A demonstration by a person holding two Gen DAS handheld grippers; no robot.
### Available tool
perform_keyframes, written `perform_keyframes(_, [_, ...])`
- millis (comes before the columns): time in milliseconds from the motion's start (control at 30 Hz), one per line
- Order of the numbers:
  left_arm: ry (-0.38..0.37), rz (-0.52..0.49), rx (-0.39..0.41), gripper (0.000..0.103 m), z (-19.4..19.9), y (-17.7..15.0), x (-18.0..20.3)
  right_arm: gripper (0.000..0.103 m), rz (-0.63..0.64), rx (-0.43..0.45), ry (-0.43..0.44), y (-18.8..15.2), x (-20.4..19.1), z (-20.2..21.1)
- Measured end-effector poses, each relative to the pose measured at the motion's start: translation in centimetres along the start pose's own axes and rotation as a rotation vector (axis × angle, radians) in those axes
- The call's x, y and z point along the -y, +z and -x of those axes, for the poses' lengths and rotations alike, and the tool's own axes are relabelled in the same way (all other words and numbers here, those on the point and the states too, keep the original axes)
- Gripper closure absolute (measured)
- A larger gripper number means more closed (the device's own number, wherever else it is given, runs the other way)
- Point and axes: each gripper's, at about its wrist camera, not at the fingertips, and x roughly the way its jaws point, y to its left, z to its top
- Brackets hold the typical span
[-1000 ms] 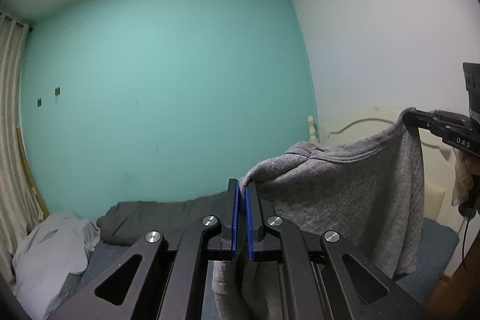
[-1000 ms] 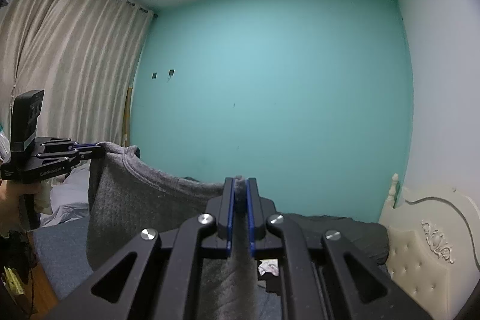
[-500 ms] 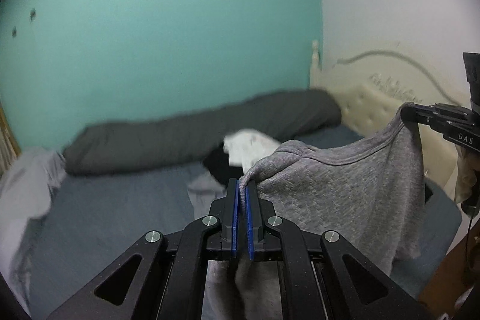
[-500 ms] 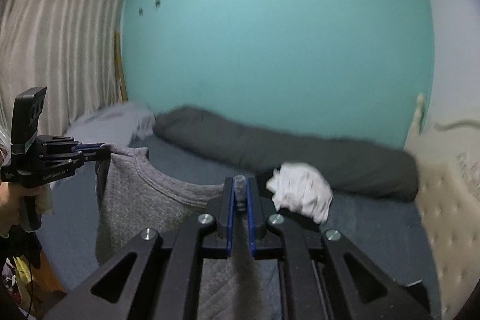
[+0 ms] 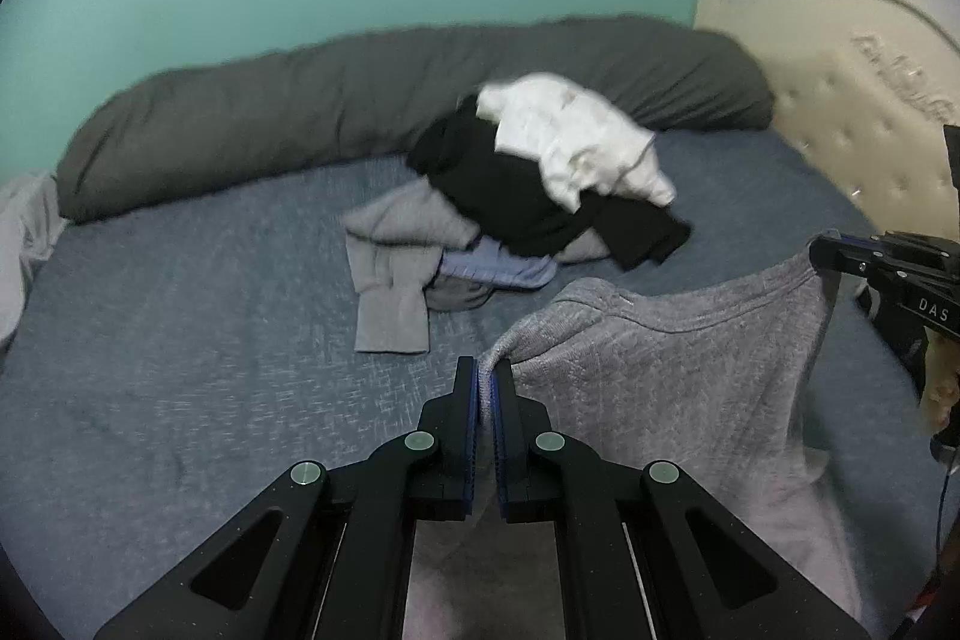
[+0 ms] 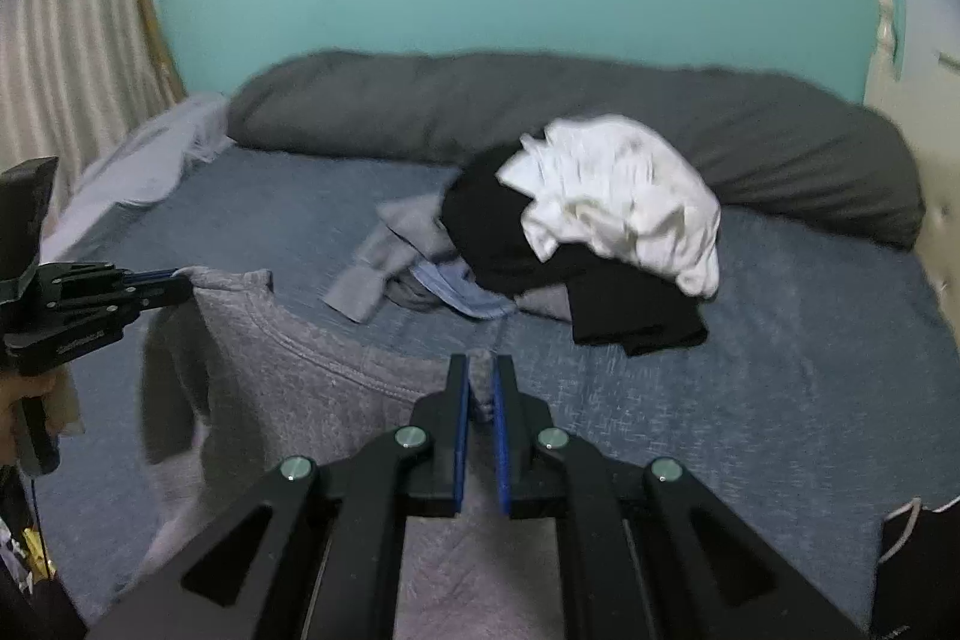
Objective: Fold clothes
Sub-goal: 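Lift the grey sweatshirt up with both tools, holding it hanging between them, then lower the grey sweatshirt onto the bed and open both tools to release it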
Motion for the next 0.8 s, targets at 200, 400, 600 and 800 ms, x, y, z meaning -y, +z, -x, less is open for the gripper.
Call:
perform_keyframes(200, [0.021, -0.007, -0.088, 0.098, -9.3, -0.3, -0.9, 0.096, -0.058, -0.072, -0.011, -1.2, 3.0, -9.1])
perform_keyframes(400, [0.045, -0.005, -0.173, 0.098, -16.3, -1.5, -1.7, 0.096, -0.105, -0.129, 0.007, -3.0, 3.7, -15.3])
perform_keyframes(600, [0.016, 0.048, -0.242, 0.095, -19.3, -2.7, -2.6, 0.088, -0.137, -0.218, 0.008, -4.4, 3.5, -18.6])
perform_keyframes(800, [-0.022, 0.13, -0.176, 0.056, -15.0, -2.4, -4.9, 0.046, -0.289, -0.084, -0.003, -3.6, 6.0, -13.4])
